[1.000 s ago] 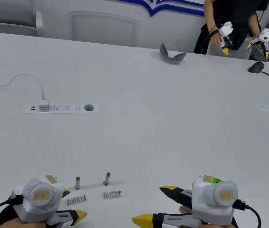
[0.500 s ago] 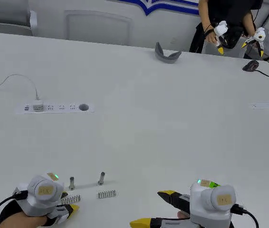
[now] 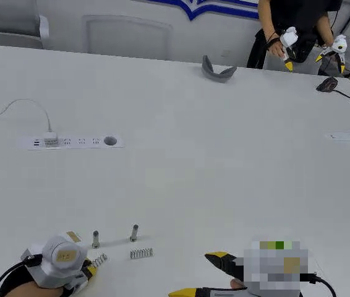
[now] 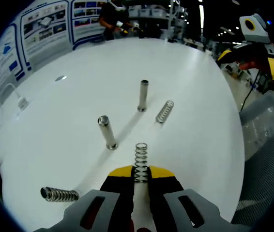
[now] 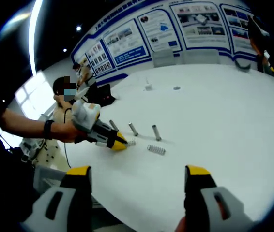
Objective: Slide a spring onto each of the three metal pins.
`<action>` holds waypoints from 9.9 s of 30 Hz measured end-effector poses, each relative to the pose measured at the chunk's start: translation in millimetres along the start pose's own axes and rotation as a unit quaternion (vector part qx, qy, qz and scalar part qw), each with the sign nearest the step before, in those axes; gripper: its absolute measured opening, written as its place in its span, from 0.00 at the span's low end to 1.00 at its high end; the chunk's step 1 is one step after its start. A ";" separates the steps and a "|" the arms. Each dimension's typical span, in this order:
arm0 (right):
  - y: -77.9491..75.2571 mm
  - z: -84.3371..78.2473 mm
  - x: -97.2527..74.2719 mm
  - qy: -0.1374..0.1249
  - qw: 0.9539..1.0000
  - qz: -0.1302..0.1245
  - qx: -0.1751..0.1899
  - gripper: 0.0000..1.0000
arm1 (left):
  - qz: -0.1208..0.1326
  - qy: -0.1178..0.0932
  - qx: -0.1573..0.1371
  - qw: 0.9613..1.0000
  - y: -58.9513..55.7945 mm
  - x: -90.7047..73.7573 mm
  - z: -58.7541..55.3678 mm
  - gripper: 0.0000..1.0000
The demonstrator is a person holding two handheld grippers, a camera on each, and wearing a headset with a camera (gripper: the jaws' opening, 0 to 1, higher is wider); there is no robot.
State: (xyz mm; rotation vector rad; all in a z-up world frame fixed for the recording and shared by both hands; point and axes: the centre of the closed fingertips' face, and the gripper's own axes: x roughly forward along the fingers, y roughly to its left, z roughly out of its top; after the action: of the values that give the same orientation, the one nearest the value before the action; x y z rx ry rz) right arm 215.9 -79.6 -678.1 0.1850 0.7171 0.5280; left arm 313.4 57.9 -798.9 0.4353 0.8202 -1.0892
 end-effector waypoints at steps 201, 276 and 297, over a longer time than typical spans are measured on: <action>53.8 39.4 114.7 0.186 0.931 0.179 -0.259 0.12 | 0.055 -0.134 -0.090 0.985 -17.8 -153.5 -18.6 0.45; 42.7 59.9 203.6 0.230 0.898 0.160 -0.339 0.12 | 0.113 -0.130 -0.162 0.972 12.8 -192.5 -55.0 0.65; 37.5 42.6 219.0 0.245 0.888 0.156 -0.355 0.13 | 0.119 -0.131 -0.162 0.971 14.1 -199.2 -58.2 0.65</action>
State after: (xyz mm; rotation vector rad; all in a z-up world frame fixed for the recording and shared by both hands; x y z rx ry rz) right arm 367.5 67.0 -760.1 -0.5512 0.9420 1.1383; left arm 261.2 223.4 -684.3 0.1060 0.6763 -0.7512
